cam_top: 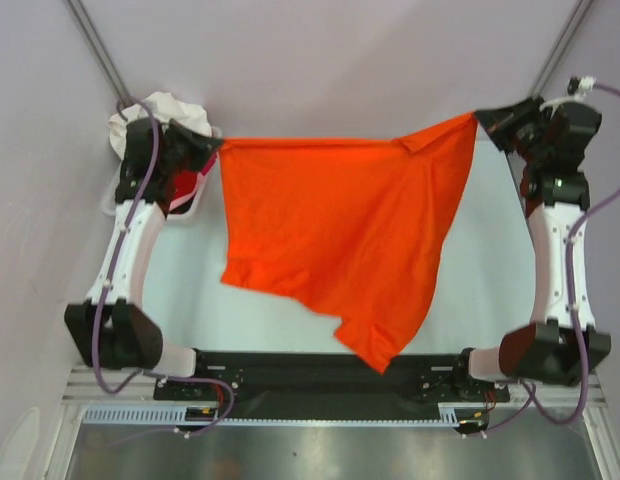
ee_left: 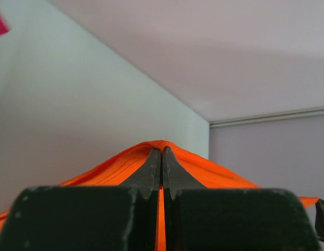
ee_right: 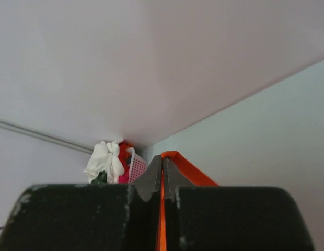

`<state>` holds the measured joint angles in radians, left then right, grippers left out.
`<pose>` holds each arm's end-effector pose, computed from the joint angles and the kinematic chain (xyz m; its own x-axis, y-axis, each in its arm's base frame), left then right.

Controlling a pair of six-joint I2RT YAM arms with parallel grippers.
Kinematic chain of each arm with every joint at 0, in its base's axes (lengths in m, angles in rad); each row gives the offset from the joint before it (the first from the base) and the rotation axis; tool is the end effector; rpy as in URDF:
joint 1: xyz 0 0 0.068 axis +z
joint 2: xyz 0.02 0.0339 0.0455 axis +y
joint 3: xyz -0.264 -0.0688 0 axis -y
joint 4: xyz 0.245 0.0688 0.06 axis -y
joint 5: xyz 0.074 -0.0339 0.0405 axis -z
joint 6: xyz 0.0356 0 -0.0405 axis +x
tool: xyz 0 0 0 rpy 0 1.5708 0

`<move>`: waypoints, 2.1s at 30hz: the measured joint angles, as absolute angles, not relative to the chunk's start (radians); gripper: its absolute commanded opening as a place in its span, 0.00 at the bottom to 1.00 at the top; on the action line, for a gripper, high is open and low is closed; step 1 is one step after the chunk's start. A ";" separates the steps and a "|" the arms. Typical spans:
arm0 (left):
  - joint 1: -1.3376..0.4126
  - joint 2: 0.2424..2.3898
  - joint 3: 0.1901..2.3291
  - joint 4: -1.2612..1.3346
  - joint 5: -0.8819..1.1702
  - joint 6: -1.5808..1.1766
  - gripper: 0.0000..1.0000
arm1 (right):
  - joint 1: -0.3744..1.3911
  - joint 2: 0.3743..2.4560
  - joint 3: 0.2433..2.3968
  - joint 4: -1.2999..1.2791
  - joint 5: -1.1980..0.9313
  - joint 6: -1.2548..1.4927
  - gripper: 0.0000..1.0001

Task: Fold and stack the t-shirts
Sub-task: Flatten the tshirt out, then fold the tshirt

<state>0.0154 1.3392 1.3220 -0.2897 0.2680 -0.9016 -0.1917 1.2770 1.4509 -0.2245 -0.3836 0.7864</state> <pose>0.3088 -0.0047 0.3935 -0.3737 -0.7622 -0.5286 -0.0896 0.5969 -0.7973 0.2787 -0.0405 0.4623 -0.1697 0.7016 -0.6921 -0.0993 0.6865 0.7203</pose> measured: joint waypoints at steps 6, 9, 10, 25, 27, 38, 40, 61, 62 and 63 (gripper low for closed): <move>0.015 1.694 1.811 -0.274 0.340 -0.950 0.00 | -0.198 1.644 2.023 -0.293 -0.417 0.808 0.00; 0.015 1.806 2.040 -0.266 0.358 -0.962 0.00 | -0.212 1.789 2.334 -0.303 -0.441 0.830 0.00; 0.015 1.829 2.096 -0.262 0.363 -0.963 0.00 | -0.219 1.815 2.394 -0.293 -0.456 0.846 0.00; 0.010 1.816 1.629 -0.077 0.397 -0.920 0.00 | -0.243 1.658 1.517 0.022 -0.569 0.929 0.00; 0.010 1.809 1.442 -0.041 0.396 -0.920 0.00 | -0.239 1.636 1.385 0.039 -0.572 0.927 0.00; -0.023 1.595 0.885 0.100 0.427 -0.895 0.00 | -0.236 1.285 0.869 0.051 -0.535 0.874 0.00; -0.033 1.533 0.806 0.140 0.435 -0.884 0.00 | -0.242 1.190 0.785 0.027 -0.505 0.859 0.00; -0.040 1.084 0.275 0.176 0.438 -0.890 0.00 | -0.233 0.627 0.455 -0.303 -0.316 0.727 0.00; -0.040 1.084 0.277 0.174 0.433 -0.891 0.00 | -0.218 0.653 0.456 -0.295 -0.302 0.723 0.00; -0.040 1.084 0.278 0.173 0.429 -0.891 0.00 | -0.201 0.686 0.459 -0.287 -0.291 0.720 0.00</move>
<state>-0.0402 1.0840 0.2779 0.1734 0.4294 -0.8909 -0.2012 0.6857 0.4595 -0.2867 -0.2909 0.7204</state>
